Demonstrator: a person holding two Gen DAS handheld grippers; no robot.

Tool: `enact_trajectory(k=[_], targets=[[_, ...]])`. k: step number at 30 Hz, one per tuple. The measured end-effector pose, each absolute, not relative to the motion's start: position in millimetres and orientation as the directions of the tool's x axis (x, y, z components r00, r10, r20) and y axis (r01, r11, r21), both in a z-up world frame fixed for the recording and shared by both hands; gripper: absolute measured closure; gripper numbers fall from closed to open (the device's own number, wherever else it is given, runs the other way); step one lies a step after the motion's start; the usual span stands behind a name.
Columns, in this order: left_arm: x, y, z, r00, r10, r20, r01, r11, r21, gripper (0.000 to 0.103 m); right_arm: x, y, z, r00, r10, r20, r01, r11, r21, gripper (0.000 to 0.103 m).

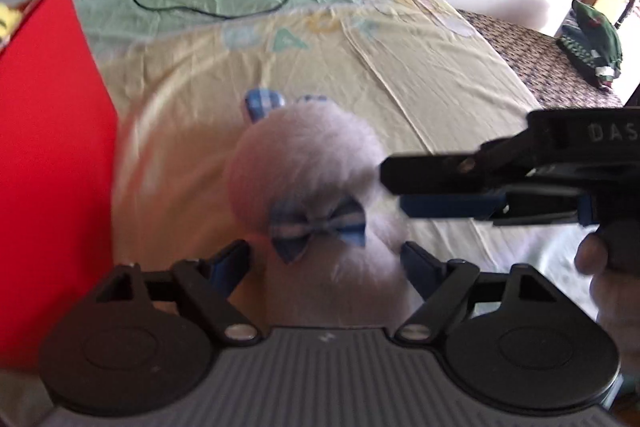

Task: Organize objects
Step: 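Grasp the pink bunny with blue bow by its body with the right gripper, then lift the pink bunny and carry it over the red box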

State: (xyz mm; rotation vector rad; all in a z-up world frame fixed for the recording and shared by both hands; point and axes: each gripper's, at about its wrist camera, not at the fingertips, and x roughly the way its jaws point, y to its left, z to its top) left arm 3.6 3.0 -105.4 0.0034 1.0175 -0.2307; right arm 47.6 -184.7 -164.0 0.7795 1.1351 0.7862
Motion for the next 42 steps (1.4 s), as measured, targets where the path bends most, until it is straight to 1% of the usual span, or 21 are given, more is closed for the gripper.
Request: enact_trajectory(k=[1,2,5,10,18,23,28,34,38,42], targets=[[4,1,-104,0.510,-0.187,-0.840,0.204,0.975,-0.093,0.027,50,-179,-167,0.220,0.859,-0.462,-0.137,0.497,0.857,0.057],[5,-2,-104,0.512,-0.181,-0.840,0.209,0.974,-0.082,0.027,52,-175,-169,0.213,0.869,-0.447,-0.132,0.479,0.868,0.056],[7,-5,-105,0.517,-0.167,-0.840,0.203,0.977,-0.069,0.027,56,-168,-175,0.196,0.892,-0.407,-0.088,0.430,0.899,0.056],[0,-7,-102,0.512,-0.180,-0.840,0.208,0.975,-0.082,0.029,47,-170,-168,0.180,0.894,-0.409,-0.108,0.432,0.895,0.058],[-22,-28,-74,0.536,-0.238,-0.810,0.275,0.956,-0.098,0.029,22,-201,-134,0.251,0.886,-0.390,-0.158,0.435,0.887,0.058],[-35,-34,-43,0.601,-0.249,-0.760,0.302,0.951,-0.073,0.029,9,-208,-102,0.311,0.886,-0.343,-0.243,0.423,0.873,0.058],[-50,-22,-12,0.686,-0.206,-0.698,0.265,0.964,-0.025,0.029,1,-197,-72,0.324,0.906,-0.272,-0.357,0.384,0.852,0.058],[-69,12,20,0.773,-0.102,-0.626,0.168,0.985,0.047,0.029,-1,-154,-45,0.268,0.944,-0.191,-0.478,0.302,0.825,0.058],[-71,41,31,0.800,-0.051,-0.598,0.116,0.991,0.071,0.029,0,-116,-36,0.235,0.956,-0.174,-0.519,0.274,0.810,0.058],[-69,80,36,0.805,-0.030,-0.593,0.086,0.994,0.067,0.029,1,-76,-35,0.212,0.960,-0.183,-0.544,0.272,0.794,0.058]])
